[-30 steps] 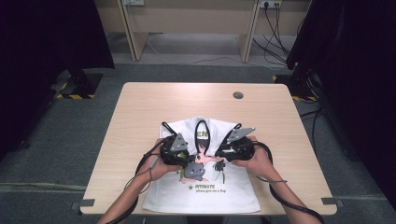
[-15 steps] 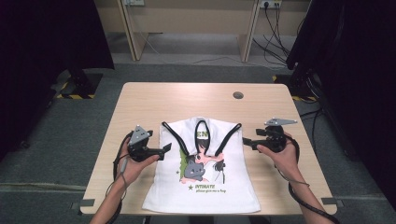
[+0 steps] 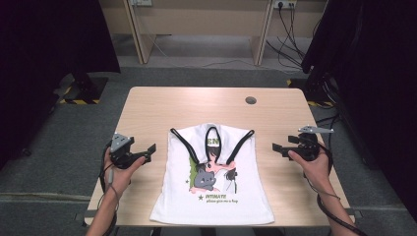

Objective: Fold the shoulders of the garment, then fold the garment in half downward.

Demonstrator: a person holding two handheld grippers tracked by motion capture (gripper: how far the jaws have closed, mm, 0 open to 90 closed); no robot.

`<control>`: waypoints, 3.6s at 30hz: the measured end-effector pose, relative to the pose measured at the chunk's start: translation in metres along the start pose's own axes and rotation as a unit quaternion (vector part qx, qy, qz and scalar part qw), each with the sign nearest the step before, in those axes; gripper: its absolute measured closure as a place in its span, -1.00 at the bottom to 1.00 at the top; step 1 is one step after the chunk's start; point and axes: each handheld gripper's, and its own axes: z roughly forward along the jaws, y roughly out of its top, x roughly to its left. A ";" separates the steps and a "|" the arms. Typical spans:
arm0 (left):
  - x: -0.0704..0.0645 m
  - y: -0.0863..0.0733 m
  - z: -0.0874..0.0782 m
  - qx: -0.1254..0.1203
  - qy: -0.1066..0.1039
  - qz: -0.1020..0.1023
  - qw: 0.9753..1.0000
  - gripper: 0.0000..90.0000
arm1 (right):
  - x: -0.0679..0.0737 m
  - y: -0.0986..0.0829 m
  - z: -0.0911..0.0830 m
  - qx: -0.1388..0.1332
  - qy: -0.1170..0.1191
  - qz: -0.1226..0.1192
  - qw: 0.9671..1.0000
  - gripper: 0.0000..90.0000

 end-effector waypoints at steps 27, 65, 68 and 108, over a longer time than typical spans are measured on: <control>-0.023 0.047 0.069 0.034 -0.022 0.021 0.999 -0.72 | 0.001 0.029 0.029 0.014 0.007 -0.010 1.000 -0.74; -0.034 0.030 0.150 0.148 -0.068 0.068 0.984 0.32 | 0.026 0.040 0.115 0.081 -0.011 -0.098 0.992 0.46; -0.032 0.029 0.148 0.149 -0.084 0.065 0.983 0.65 | 0.027 0.042 0.115 0.087 -0.007 -0.084 0.993 0.67; -0.025 0.096 0.116 0.010 -0.133 -0.048 0.990 0.84 | 0.012 0.104 0.068 0.003 0.069 0.018 0.997 0.79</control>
